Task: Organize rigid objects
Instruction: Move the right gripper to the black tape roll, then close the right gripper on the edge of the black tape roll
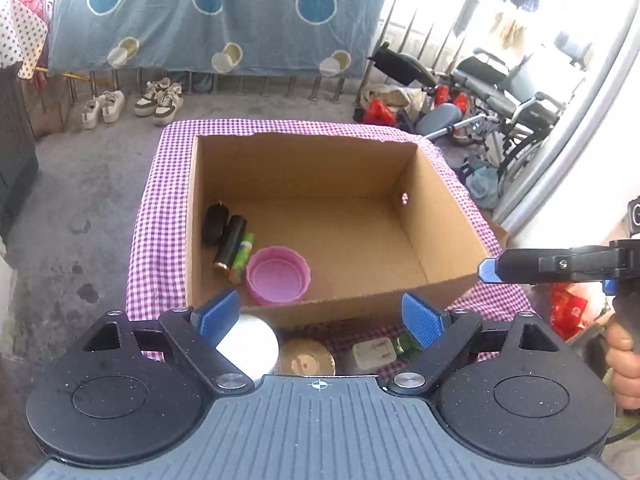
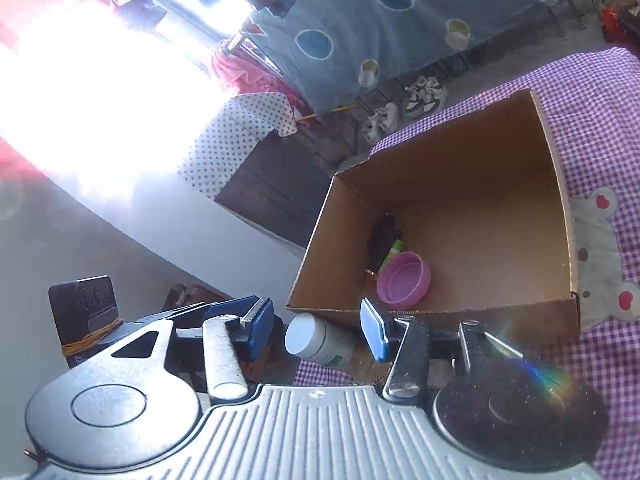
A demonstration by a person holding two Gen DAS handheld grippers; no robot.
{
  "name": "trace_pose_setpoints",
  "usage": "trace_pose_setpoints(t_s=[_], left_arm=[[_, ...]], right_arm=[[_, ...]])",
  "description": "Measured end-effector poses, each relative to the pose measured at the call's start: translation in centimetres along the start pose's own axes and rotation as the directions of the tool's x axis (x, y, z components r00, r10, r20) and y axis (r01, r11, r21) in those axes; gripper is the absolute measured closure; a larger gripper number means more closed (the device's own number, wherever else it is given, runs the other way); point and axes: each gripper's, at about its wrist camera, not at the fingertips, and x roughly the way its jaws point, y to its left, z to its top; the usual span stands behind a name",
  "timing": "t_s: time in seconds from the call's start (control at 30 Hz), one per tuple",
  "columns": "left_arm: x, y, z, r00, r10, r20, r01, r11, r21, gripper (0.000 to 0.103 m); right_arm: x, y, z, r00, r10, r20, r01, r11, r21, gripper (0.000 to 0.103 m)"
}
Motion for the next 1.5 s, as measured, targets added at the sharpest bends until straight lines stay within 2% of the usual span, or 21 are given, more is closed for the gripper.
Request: trace_pose_setpoints(t_s=[0.13, 0.23, 0.3, 0.43, 0.67, 0.83, 0.97, 1.1, 1.5], left_arm=[[0.4, -0.8, -4.0, 1.0, -0.002, 0.013, 0.003, 1.0, -0.027, 0.013], [1.6, -1.8, -6.3, 1.0, 0.022, -0.006, -0.022, 1.0, 0.015, 0.013], [2.8, -2.7, -7.7, 0.998, 0.059, -0.029, -0.058, 0.997, 0.053, 0.013], [5.0, -3.4, -9.6, 0.995, 0.063, -0.082, -0.055, 0.994, 0.097, 0.013], [7.3, -4.8, -11.4, 0.986, 0.138, -0.089, -0.118, 0.972, 0.203, 0.017], [8.3, -5.1, -11.9, 0.982, 0.17, -0.087, -0.146, 0.962, 0.231, 0.029], [8.5, -5.1, -12.7, 0.987, 0.137, -0.087, -0.115, 0.968, 0.225, 0.037], [8.5, -5.5, -12.9, 0.989, 0.123, -0.077, -0.101, 0.966, 0.239, 0.038], [8.7, -9.2, -14.2, 0.995, 0.05, -0.085, -0.021, 0.95, 0.311, 0.038]], right_arm=[[-1.3, 0.6, -5.2, 0.991, -0.112, 0.07, 0.116, 0.991, -0.059, 0.051], [-0.6, 0.2, -8.7, 0.977, -0.191, 0.091, 0.197, 0.979, -0.058, 0.051], [0.0, -0.2, -10.2, 0.969, -0.228, 0.097, 0.234, 0.971, -0.052, 0.051], [1.5, -1.2, -11.8, 0.956, -0.285, 0.076, 0.288, 0.957, -0.043, 0.051], [3.8, -2.4, -13.2, 0.962, -0.273, 0.012, 0.273, 0.961, -0.037, 0.055], [6.3, -2.7, -13.1, 0.967, -0.254, -0.024, 0.253, 0.966, -0.05, 0.06], [7.9, -3.1, -12.9, 0.968, -0.247, -0.053, 0.244, 0.968, -0.048, 0.066], [8.7, -3.7, -12.8, 0.966, -0.251, -0.068, 0.248, 0.968, -0.042, 0.069], [4.8, -5.6, -13.9, 0.958, -0.282, -0.043, 0.283, 0.959, 0.02, 0.069]])
